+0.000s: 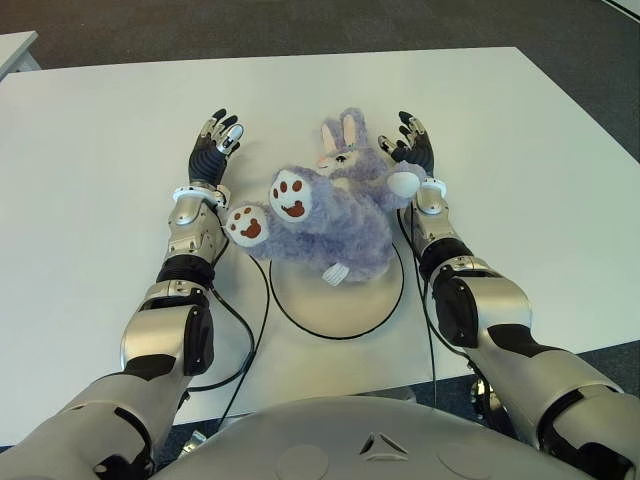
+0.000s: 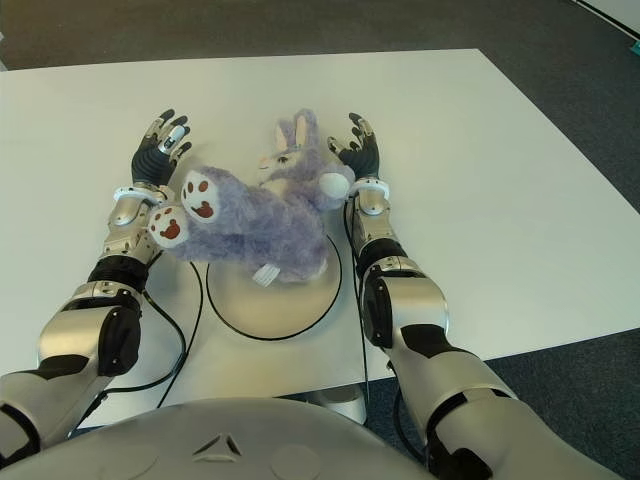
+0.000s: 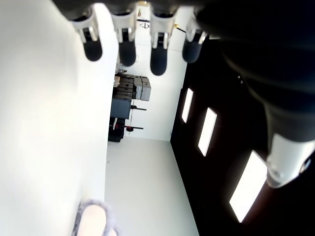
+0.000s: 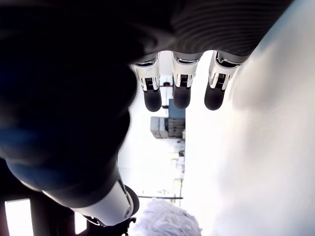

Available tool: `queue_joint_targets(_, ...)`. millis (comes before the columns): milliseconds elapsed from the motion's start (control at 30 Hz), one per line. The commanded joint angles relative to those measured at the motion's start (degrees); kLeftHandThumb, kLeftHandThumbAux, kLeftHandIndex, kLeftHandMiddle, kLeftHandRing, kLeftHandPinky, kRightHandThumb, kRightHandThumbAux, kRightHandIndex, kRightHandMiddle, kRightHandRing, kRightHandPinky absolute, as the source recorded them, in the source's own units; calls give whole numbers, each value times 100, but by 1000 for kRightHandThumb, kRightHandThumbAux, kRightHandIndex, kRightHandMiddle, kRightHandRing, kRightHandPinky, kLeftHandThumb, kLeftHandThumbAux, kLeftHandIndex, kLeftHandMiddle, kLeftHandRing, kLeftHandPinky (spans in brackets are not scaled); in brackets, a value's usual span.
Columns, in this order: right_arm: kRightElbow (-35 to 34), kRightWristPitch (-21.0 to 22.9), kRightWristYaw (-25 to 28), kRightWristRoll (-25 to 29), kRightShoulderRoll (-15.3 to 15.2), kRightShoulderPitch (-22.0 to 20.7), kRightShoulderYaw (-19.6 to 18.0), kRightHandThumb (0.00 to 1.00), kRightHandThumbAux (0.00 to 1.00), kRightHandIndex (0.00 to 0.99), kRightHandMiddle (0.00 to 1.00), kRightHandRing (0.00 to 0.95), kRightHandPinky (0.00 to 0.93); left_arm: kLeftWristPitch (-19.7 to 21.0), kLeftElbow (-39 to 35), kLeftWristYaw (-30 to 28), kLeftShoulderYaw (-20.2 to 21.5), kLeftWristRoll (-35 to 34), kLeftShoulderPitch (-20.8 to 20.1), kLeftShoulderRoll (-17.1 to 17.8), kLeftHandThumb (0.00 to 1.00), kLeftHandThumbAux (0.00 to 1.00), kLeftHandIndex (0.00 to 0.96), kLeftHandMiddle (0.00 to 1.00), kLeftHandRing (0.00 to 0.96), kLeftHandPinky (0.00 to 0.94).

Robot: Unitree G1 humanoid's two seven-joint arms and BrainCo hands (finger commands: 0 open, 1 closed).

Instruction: Put the doll into the plate.

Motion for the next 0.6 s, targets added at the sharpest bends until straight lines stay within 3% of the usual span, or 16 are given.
queue_joint_targets(33,312,205,-4,116,143,571,-55,437,881,138,76,40,72,142,288,-71,73,-56,177,-19,0,609,108,139,94,75)
queue_joint_targets(600,310,179,-2,106,127,578,-88,444,884,144,90,60,94,59,435,-50,142,-54,120,-13,0,611,98,144,96,65)
